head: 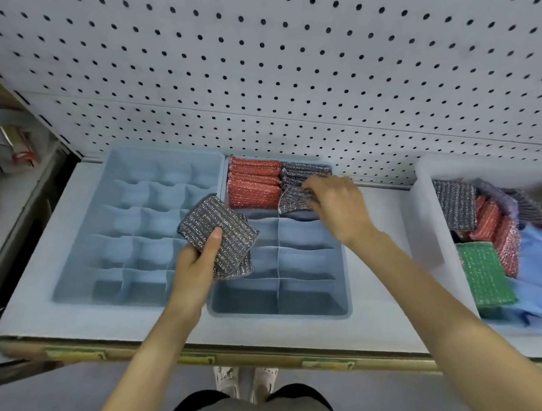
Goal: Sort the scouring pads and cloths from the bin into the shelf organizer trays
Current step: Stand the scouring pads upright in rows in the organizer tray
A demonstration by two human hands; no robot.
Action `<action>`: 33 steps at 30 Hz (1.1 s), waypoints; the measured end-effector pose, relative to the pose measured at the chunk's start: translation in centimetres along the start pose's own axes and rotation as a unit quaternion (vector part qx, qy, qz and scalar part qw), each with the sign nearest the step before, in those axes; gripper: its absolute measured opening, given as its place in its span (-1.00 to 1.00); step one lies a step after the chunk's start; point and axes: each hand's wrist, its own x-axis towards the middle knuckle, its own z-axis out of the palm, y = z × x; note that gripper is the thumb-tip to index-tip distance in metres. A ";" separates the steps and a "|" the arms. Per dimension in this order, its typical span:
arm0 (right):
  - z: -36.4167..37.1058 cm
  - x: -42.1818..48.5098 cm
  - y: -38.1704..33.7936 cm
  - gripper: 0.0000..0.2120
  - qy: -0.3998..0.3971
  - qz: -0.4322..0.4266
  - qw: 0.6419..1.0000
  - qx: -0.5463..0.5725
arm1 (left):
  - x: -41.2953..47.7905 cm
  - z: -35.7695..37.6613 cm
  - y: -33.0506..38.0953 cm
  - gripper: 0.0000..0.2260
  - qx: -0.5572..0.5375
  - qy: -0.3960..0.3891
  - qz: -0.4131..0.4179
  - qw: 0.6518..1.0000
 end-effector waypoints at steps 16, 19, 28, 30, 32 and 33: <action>2.0 -1.3 -0.1 -0.74 0.010 0.106 0.994 0.014 | -0.4 -0.4 -0.5 -0.90 -0.008 0.002 0.010 1.000; 2.7 -1.9 0.6 -0.73 0.046 0.074 0.996 0.003 | -0.3 -0.4 -0.5 -0.91 -0.002 0.001 0.013 1.000; 3.4 -3.1 1.3 -0.60 0.075 0.085 0.992 0.056 | -0.5 -0.3 0.0 -0.90 0.019 -0.010 0.005 1.000; 1.6 -3.8 -0.7 -0.74 0.107 0.151 0.964 0.191 | -0.9 -0.1 0.2 -0.91 0.025 -0.035 -0.001 0.999; -1.2 -4.5 -4.1 -0.80 0.056 0.234 0.887 0.394 | -1.5 0.5 0.3 -0.91 0.030 -0.068 -0.004 0.997; -2.3 -4.9 -6.0 -0.81 0.001 0.260 0.841 0.474 | -1.8 0.9 0.2 -0.91 0.030 -0.085 -0.004 0.996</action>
